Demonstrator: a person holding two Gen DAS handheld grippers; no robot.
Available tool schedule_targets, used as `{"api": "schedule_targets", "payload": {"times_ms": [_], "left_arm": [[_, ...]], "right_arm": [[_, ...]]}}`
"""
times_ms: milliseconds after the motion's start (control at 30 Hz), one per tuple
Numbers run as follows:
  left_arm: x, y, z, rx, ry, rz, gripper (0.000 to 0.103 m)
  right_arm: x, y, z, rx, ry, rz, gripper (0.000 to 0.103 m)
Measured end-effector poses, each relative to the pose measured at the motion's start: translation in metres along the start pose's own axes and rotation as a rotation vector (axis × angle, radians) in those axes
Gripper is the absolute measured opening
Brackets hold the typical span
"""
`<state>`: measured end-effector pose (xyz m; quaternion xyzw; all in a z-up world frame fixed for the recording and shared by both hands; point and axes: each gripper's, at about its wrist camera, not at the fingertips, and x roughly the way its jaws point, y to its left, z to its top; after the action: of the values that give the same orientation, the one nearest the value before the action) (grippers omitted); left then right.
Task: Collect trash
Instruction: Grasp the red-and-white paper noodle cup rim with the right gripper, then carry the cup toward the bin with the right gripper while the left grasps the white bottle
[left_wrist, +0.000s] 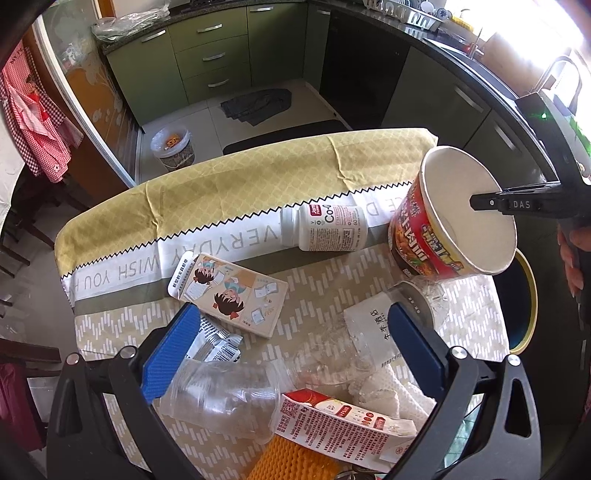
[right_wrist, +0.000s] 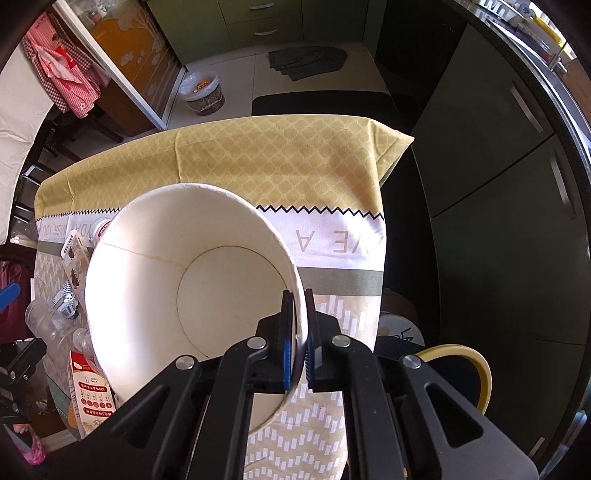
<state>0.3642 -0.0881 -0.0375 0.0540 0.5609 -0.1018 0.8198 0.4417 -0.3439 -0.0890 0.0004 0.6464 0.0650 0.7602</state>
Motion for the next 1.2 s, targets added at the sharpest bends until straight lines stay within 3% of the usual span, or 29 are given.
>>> {"api": "schedule_targets", "payload": {"times_ms": [267, 500, 767, 967, 1200], "left_arm": [[0.006, -0.002, 0.008, -0.009, 0.031, -0.018, 0.097], [0.021, -0.02, 0.025, -0.055, 0.07, -0.042, 0.097], [0.062, -0.024, 0.045, -0.323, 0.21, -0.116, 0.097], [0.081, -0.018, 0.051, -0.511, 0.248, -0.066, 0.094], [0.101, -0.012, 0.045, -0.72, 0.302, -0.044, 0.094]], "right_arm": [[-0.03, -0.019, -0.006, 0.045, -0.054, 0.079, 0.005], [-0.077, -0.066, -0.039, 0.104, -0.115, 0.107, 0.005], [-0.098, -0.149, -0.108, 0.2, -0.133, 0.05, 0.005], [-0.077, -0.197, -0.144, 0.248, -0.117, 0.061, 0.005], [-0.05, -0.223, -0.159, 0.26, -0.096, 0.096, 0.005]]}}
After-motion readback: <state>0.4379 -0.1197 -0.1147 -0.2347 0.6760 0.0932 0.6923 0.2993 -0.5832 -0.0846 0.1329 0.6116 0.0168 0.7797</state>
